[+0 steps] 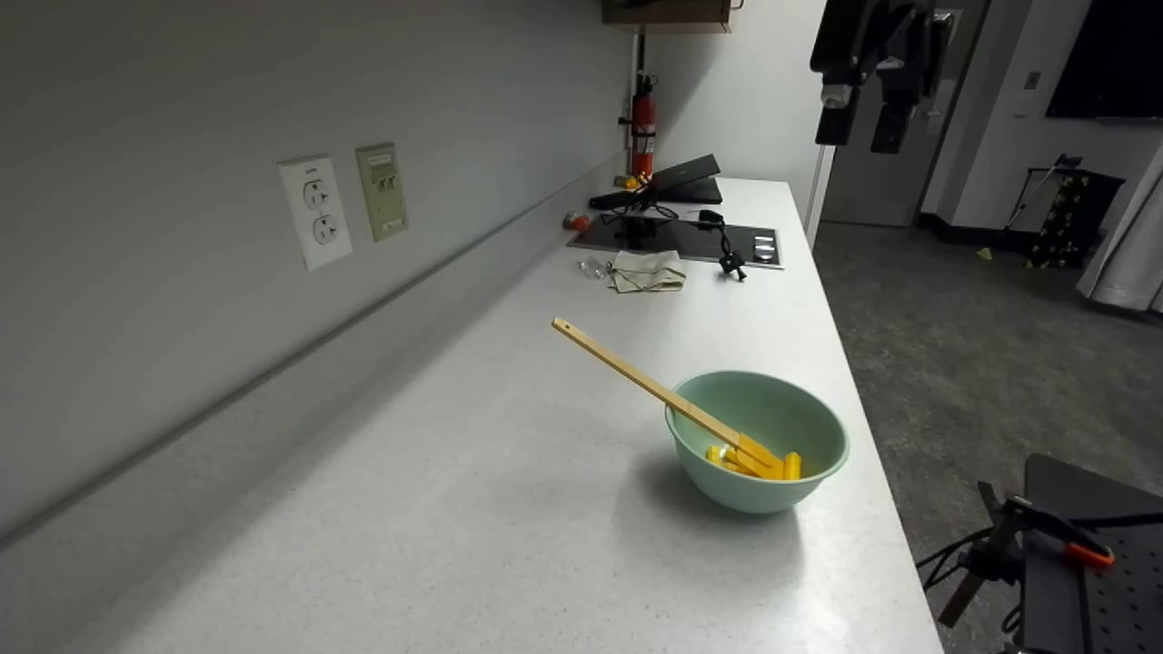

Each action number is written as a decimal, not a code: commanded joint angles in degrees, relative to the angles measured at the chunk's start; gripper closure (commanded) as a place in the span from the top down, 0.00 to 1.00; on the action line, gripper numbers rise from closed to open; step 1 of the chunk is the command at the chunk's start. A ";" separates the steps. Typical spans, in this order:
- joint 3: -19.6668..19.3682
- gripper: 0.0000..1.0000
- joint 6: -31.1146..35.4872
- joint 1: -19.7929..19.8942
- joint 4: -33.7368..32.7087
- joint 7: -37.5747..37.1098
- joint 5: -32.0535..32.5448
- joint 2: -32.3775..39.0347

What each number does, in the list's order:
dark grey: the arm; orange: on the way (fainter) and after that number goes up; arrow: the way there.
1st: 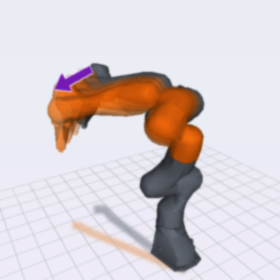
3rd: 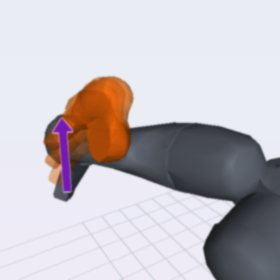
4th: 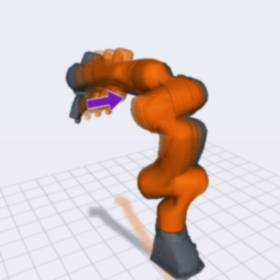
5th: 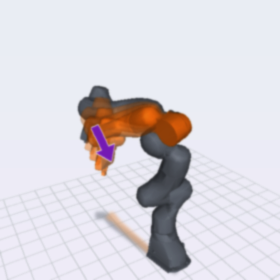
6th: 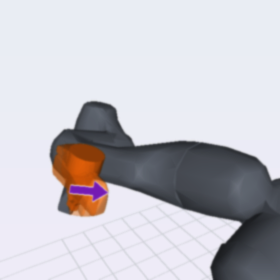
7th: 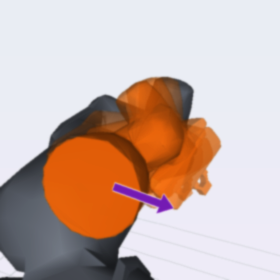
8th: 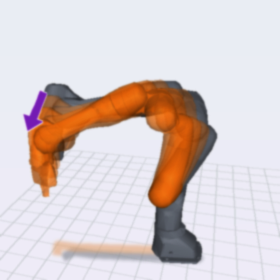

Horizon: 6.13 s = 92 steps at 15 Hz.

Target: Use the wooden spatula to stir the contents in the blue bowl

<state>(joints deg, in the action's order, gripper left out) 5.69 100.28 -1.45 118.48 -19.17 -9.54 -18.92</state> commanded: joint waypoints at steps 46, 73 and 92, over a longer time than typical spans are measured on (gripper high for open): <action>2.37 1.00 19.35 -6.53 9.58 15.90 -0.61 6.48; 3.39 1.00 46.98 -7.93 8.97 19.86 10.48 20.32; 3.69 1.00 59.19 -10.23 8.46 15.86 22.86 26.08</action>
<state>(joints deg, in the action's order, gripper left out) 10.13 156.67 -10.87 127.86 -1.46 9.31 5.72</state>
